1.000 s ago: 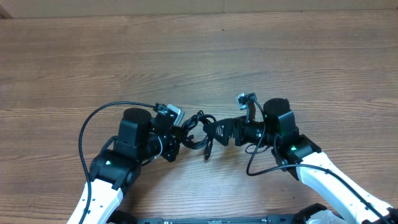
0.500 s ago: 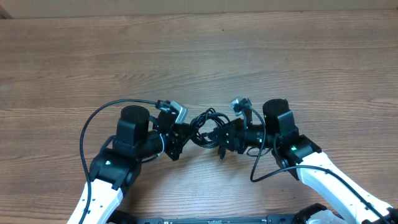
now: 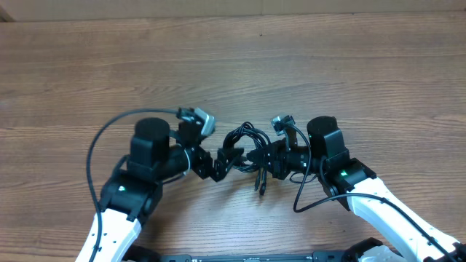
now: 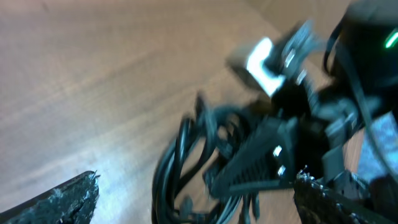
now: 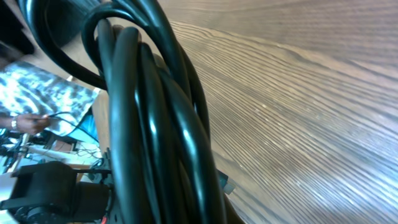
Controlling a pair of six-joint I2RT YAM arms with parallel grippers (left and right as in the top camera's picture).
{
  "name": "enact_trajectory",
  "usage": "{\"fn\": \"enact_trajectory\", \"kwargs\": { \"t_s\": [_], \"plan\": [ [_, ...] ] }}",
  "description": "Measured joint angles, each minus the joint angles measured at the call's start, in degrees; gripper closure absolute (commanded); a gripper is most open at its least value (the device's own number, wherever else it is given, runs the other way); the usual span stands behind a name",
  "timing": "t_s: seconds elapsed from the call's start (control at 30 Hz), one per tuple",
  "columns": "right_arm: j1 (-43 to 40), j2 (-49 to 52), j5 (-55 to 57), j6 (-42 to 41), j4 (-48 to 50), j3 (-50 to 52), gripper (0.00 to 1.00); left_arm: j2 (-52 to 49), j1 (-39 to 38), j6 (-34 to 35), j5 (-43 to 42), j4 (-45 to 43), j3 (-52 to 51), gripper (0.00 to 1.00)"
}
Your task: Untangle cables
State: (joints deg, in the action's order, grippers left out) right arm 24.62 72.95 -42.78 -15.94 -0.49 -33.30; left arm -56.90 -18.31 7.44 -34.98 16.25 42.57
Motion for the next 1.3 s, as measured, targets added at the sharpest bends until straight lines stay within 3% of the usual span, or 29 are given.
{"fn": "enact_trajectory", "kwargs": {
  "t_s": [0.17, 0.6, 0.8, 0.97, 1.17, 1.3],
  "plan": [
    [0.0, 0.0, -0.2, -0.4, -5.7, 0.0, 0.96, 0.0, 0.8, -0.1, 0.0, -2.1, 1.9, 0.21],
    [0.0, 0.0, -5.0, -0.5, -8.2, -1.3, 0.96, -11.7, -4.3, -0.5, -0.6, -5.2, 2.0, 0.34],
    [0.0, 0.0, -5.4, -0.5, -8.2, -1.3, 0.96, -12.8, -5.4, -1.4, -1.2, -4.9, 2.0, 0.68],
    [0.0, 0.0, -5.3, -0.6, -8.6, -1.3, 0.96, -13.5, -5.4, -2.1, -1.4, -3.4, 2.0, 0.86],
    [0.0, 0.0, -4.9, -0.7, -8.5, -1.3, 0.9, -13.6, -5.4, -3.1, -0.4, -3.4, 2.0, 0.93],
    [0.0, 0.0, -4.8, -0.6, -8.3, -1.3, 0.76, -13.6, -5.7, -3.1, 0.8, -3.5, 2.0, 0.95]
  ]
}}
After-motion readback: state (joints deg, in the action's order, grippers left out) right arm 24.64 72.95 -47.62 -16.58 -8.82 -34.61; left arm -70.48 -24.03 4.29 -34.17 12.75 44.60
